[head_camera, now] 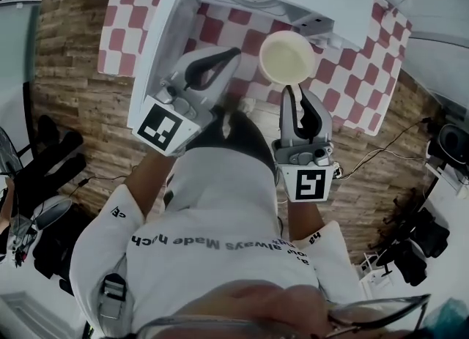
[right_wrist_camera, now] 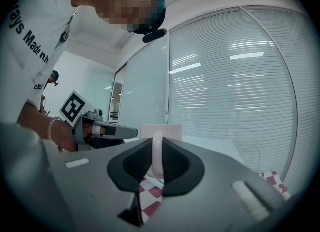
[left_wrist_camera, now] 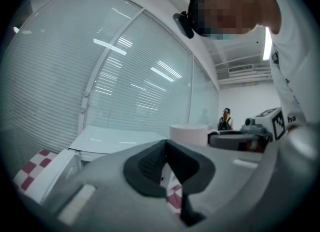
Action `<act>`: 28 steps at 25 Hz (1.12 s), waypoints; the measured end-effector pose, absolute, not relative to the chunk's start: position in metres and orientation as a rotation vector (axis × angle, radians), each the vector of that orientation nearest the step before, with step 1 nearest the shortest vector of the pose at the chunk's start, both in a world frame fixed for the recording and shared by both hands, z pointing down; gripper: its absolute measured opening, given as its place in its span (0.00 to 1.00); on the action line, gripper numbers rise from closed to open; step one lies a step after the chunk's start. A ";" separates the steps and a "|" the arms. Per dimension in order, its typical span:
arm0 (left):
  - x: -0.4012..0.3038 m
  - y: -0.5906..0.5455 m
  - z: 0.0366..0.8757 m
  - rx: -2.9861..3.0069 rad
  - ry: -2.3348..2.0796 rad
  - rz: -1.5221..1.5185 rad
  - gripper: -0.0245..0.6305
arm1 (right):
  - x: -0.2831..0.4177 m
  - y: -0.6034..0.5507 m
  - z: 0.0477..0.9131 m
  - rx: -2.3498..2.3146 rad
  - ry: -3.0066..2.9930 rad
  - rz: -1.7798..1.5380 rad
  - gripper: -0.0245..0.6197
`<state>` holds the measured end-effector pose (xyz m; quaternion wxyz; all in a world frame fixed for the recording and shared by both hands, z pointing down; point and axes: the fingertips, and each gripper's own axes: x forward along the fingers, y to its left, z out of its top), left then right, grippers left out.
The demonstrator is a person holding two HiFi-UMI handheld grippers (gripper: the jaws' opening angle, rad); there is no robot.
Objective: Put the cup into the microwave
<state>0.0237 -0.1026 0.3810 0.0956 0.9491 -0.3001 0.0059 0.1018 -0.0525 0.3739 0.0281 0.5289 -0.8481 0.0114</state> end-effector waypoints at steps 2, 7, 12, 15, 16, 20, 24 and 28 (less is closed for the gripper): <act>0.022 -0.107 0.389 2.806 -0.895 0.022 0.04 | 0.100 -0.058 0.383 1.627 -2.616 0.042 0.09; 0.017 -0.119 0.411 2.783 -0.910 0.038 0.04 | 0.097 -0.072 0.404 1.615 -2.619 0.069 0.09; 0.011 -0.134 0.429 2.768 -0.926 0.052 0.04 | 0.095 -0.089 0.424 1.599 -2.619 0.063 0.09; 0.011 -0.143 0.438 2.767 -0.938 0.050 0.04 | 0.093 -0.097 0.434 1.582 -2.623 0.036 0.09; 0.011 -0.146 0.442 2.765 -0.939 0.051 0.04 | 0.092 -0.100 0.438 1.574 -2.624 0.028 0.09; 0.010 -0.155 0.457 2.760 -0.940 0.066 0.04 | 0.089 -0.109 0.452 1.565 -2.622 0.010 0.09; 0.011 -0.166 0.472 2.751 -0.951 0.078 0.04 | 0.089 -0.120 0.469 1.578 -2.612 0.038 0.09; 0.011 -0.177 0.489 2.736 -0.958 0.094 0.04 | 0.088 -0.131 0.486 1.585 -2.611 0.081 0.09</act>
